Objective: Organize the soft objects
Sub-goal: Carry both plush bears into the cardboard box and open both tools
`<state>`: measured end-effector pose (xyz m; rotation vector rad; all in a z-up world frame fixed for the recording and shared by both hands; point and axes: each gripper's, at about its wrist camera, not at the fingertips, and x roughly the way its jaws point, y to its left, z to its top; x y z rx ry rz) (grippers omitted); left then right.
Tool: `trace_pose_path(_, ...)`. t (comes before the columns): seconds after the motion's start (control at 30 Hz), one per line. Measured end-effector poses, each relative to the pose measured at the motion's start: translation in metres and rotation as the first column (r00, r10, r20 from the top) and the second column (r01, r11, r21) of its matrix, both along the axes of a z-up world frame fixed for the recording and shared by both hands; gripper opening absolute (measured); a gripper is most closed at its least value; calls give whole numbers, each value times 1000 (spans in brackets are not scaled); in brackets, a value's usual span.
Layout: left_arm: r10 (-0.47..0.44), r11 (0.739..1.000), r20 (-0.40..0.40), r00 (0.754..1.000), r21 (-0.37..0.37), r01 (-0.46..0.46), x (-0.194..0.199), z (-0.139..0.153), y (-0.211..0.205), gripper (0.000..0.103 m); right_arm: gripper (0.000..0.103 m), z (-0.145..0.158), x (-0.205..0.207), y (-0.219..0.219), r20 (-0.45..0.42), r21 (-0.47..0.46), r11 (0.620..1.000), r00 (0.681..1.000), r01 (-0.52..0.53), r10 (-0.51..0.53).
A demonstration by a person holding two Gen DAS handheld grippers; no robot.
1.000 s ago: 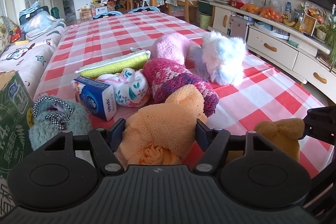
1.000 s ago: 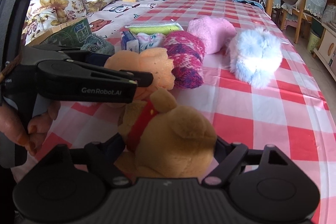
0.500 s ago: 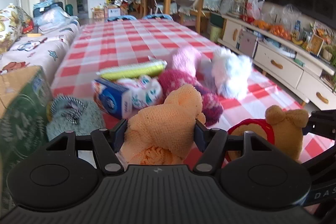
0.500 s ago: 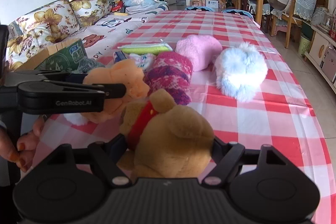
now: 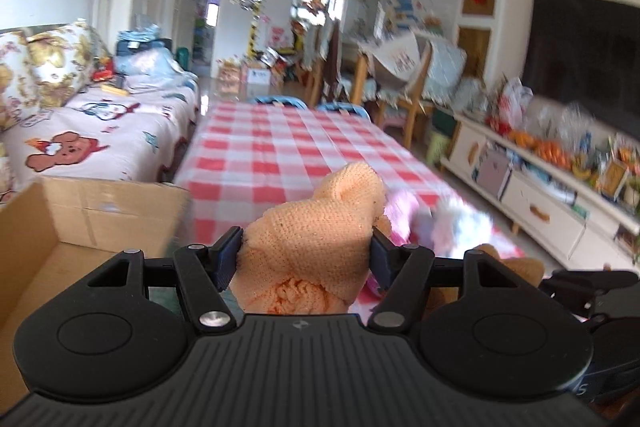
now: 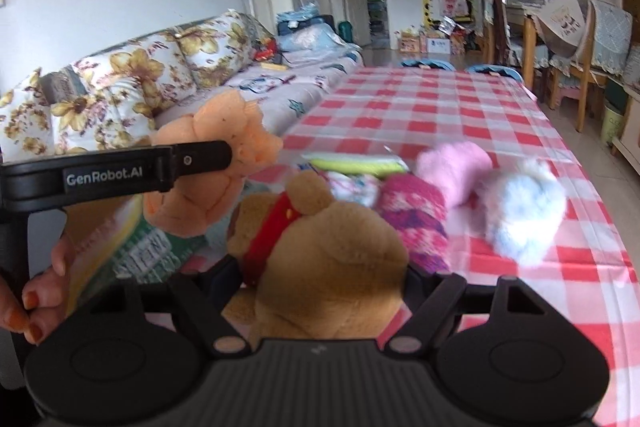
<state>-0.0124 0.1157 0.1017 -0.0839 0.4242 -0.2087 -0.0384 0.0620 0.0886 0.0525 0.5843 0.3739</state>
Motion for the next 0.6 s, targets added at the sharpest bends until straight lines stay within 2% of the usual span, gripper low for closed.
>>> trace_pose_path(0.13,54,997,40,998,-50,-52,-18,13,25,80,79,14,0,26,54,24,998,997,-63,62)
trace_pose_path(0.3,176,983,61,983,-71,-171,-27,20,62,80,79,25,7,64,111,25,986,981,-164,160)
trace_pose_path(0.37,233,972,65,970,-56,-229,-30,19,75,80,79,25,11,80,123,18,979,973,-201,198)
trace_pose_path(0.6,423,905,22,906,-48,-422,-29,11,112,80,80,30,18,139,136,-37,947,937,-319,321)
